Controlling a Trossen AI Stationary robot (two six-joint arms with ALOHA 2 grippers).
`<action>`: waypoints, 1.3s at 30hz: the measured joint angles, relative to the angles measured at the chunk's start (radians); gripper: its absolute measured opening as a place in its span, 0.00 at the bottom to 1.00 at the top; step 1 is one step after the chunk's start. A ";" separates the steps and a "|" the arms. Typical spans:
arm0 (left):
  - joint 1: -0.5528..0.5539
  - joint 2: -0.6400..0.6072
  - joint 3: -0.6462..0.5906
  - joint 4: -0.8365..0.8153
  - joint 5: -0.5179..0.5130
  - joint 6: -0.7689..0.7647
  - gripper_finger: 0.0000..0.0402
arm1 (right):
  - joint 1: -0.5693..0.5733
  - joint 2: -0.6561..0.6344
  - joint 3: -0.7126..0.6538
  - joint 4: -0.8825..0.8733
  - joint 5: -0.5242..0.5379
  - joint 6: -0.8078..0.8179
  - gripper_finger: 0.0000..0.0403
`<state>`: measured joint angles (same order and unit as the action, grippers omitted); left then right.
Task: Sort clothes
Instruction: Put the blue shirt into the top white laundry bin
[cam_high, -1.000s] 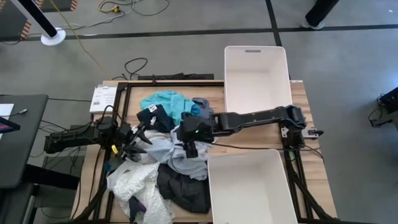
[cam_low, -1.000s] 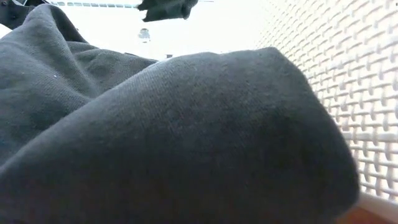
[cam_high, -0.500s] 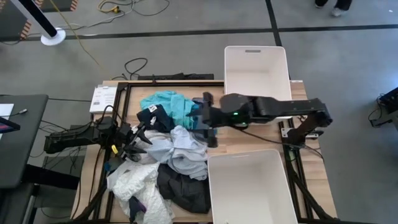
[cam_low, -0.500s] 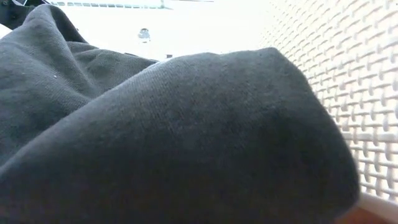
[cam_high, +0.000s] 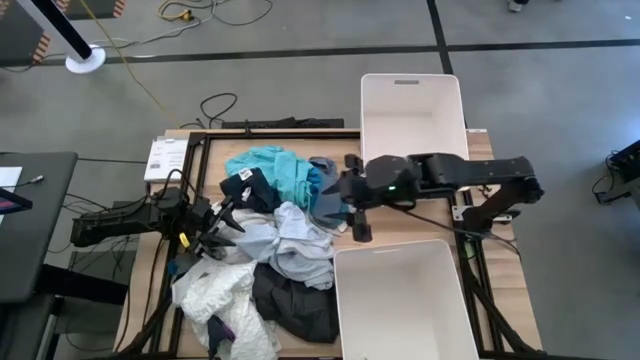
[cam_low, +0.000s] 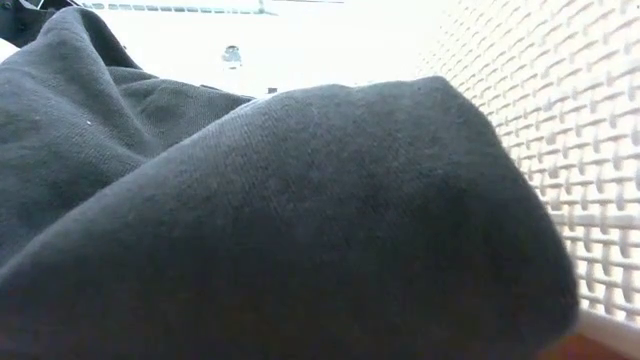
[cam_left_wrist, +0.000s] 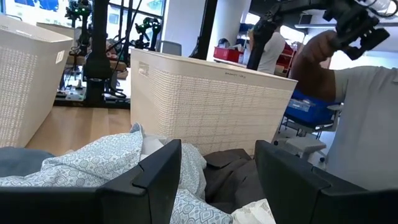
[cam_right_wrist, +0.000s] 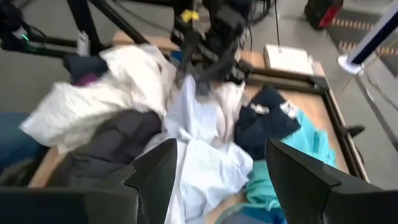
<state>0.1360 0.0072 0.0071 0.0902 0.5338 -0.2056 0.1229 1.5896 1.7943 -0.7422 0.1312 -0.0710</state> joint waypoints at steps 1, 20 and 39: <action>0.000 0.000 0.000 0.000 0.000 0.000 0.49 | -0.012 0.016 0.000 0.001 -0.006 0.000 0.65; 0.000 0.000 0.000 0.000 0.000 0.000 0.49 | -0.232 0.476 -0.001 0.115 -0.251 0.109 0.65; 0.000 0.000 0.000 0.000 0.000 0.000 0.49 | -0.276 0.657 0.000 0.259 -0.331 0.171 0.63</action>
<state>0.1360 0.0072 0.0071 0.0903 0.5335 -0.2054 -0.1531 2.2470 1.7943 -0.4834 -0.1997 0.0999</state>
